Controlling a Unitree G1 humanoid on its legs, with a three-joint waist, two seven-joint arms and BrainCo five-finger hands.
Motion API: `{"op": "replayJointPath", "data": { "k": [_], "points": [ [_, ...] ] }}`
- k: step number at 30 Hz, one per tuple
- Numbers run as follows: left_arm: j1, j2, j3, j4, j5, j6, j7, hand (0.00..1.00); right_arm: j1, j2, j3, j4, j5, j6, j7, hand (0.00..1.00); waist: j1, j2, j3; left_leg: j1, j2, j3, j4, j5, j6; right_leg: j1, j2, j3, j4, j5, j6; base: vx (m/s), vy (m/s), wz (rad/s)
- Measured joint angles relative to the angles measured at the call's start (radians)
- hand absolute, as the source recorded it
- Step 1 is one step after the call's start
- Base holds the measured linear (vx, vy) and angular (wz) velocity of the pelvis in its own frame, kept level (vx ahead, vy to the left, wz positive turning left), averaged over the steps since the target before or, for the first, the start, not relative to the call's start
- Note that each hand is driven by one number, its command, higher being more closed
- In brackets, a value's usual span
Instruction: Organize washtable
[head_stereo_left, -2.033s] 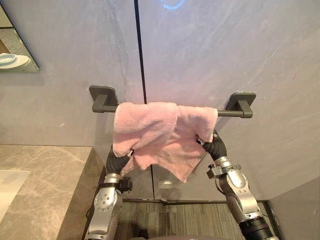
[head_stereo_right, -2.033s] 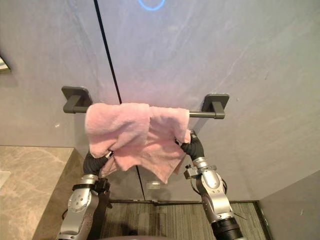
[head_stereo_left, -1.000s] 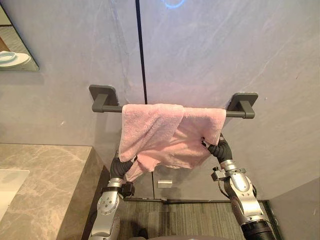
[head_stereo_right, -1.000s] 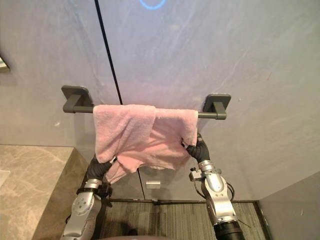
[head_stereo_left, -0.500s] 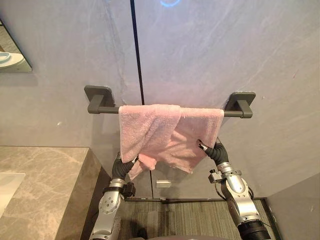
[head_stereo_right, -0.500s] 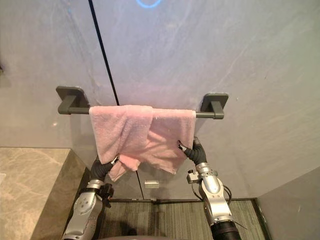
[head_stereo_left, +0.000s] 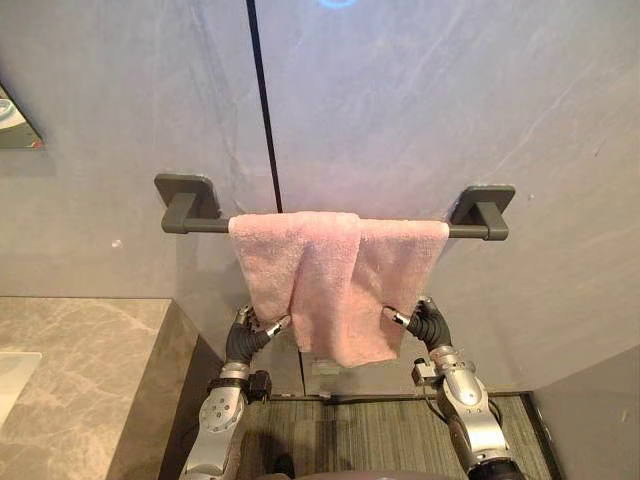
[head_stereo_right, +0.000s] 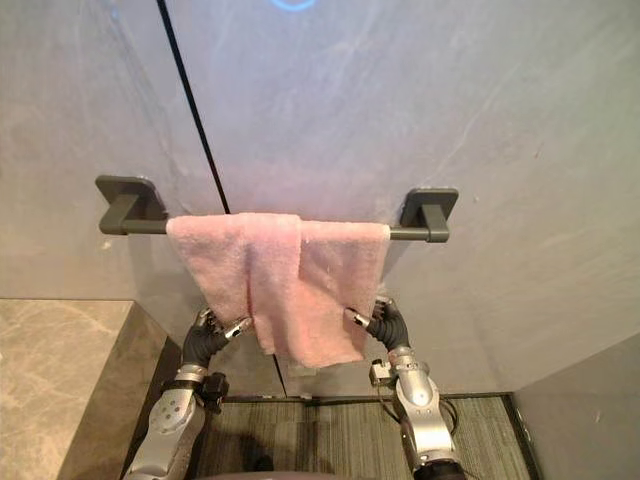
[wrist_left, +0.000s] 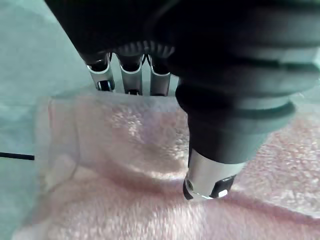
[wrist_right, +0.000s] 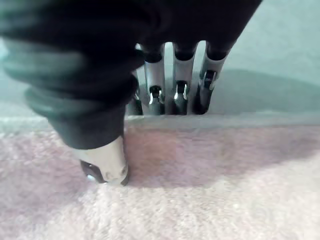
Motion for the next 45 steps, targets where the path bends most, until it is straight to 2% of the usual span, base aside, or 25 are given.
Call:
{"op": "replayJointPath", "data": {
  "k": [5,8,15,20,24,30,34,37,40,43,45],
  "points": [
    [0.038,-0.019,0.003,-0.003,-0.002,0.008,0.007,0.00,0.060,0.015,-0.009,-0.016,-0.002,0.001,-0.027,0.00,0.000,-0.001,0.006,0.006,0.001,0.013,0.000,-0.006,0.002,-0.002,-0.001,0.011,0.005,0.000,0.000,-0.01,-0.002,-0.07],
    [0.054,-0.045,0.013,-0.016,-0.003,0.009,0.020,0.00,0.098,0.032,-0.018,-0.064,-0.030,0.017,-0.039,0.00,0.001,-0.003,0.015,0.006,0.000,0.019,0.000,-0.007,0.003,-0.013,-0.004,0.018,0.018,-0.003,0.001,-0.02,0.005,-0.06],
    [0.076,-0.042,0.031,-0.015,-0.007,0.012,0.024,0.00,0.141,0.050,-0.066,-0.042,-0.044,0.021,-0.068,0.00,-0.005,0.003,0.018,0.018,-0.002,0.017,0.006,-0.007,0.003,0.003,-0.006,0.015,0.014,-0.002,0.002,0.00,0.001,-0.01],
    [0.104,-0.050,0.114,-0.016,-0.026,0.017,0.027,0.00,0.167,0.053,-0.201,0.000,-0.035,0.024,-0.093,0.00,-0.014,0.022,0.028,0.037,-0.002,0.016,0.001,-0.007,0.003,0.021,-0.005,0.013,0.016,-0.003,0.002,-0.04,-0.004,0.01],
    [0.124,-0.080,0.253,-0.071,-0.071,0.016,0.045,0.00,0.201,0.052,-0.338,-0.015,0.003,0.031,-0.116,0.00,-0.021,0.029,0.031,0.044,-0.002,0.015,0.000,-0.007,0.003,0.024,-0.007,0.014,0.024,-0.006,0.002,-0.03,0.001,-0.01],
    [0.158,-0.092,0.340,-0.233,-0.100,0.007,0.046,0.00,0.224,0.052,-0.514,-0.159,0.015,0.038,-0.156,0.00,-0.025,0.029,0.030,0.059,-0.002,0.013,0.000,-0.009,0.005,0.037,-0.009,0.013,0.030,-0.010,0.002,0.00,0.000,0.00],
    [0.170,-0.118,0.420,-0.352,-0.123,-0.006,0.059,0.00,0.199,0.047,-0.621,-0.320,0.039,0.036,-0.195,0.00,-0.025,0.027,0.028,0.059,-0.003,0.010,0.000,-0.008,0.005,0.039,-0.009,0.011,0.031,-0.010,0.002,0.00,0.000,0.00],
    [0.165,-0.118,0.473,-0.484,-0.131,-0.019,0.070,0.00,0.144,0.027,-0.674,-0.456,0.046,0.025,-0.217,0.00,-0.027,0.025,0.027,0.064,-0.003,0.010,0.000,-0.008,0.005,0.045,-0.009,0.010,0.030,-0.009,0.002,0.00,0.000,0.00],
    [0.156,-0.115,0.504,-0.616,-0.131,-0.050,0.088,0.00,0.078,-0.010,-0.684,-0.579,0.046,-0.010,-0.233,0.00,-0.030,0.025,0.016,0.065,-0.003,0.010,0.001,-0.008,0.005,0.045,-0.009,0.010,0.028,-0.009,0.002,0.00,0.000,0.00],
    [0.124,-0.095,0.506,-0.746,-0.132,-0.102,0.110,0.00,-0.002,-0.058,-0.667,-0.697,0.053,-0.078,-0.235,0.00,-0.027,0.030,0.000,0.066,-0.004,0.006,0.004,-0.008,0.005,0.051,-0.009,0.006,0.025,-0.009,0.002,0.00,-0.003,0.03],
    [0.121,-0.069,0.498,-0.810,-0.158,-0.127,0.109,0.00,-0.037,-0.081,-0.617,-0.754,0.082,-0.105,-0.232,0.00,-0.027,0.031,-0.003,0.067,-0.004,0.004,0.005,-0.008,0.005,0.052,-0.008,0.004,0.025,-0.009,0.002,0.00,-0.003,0.02]
  ]
}}
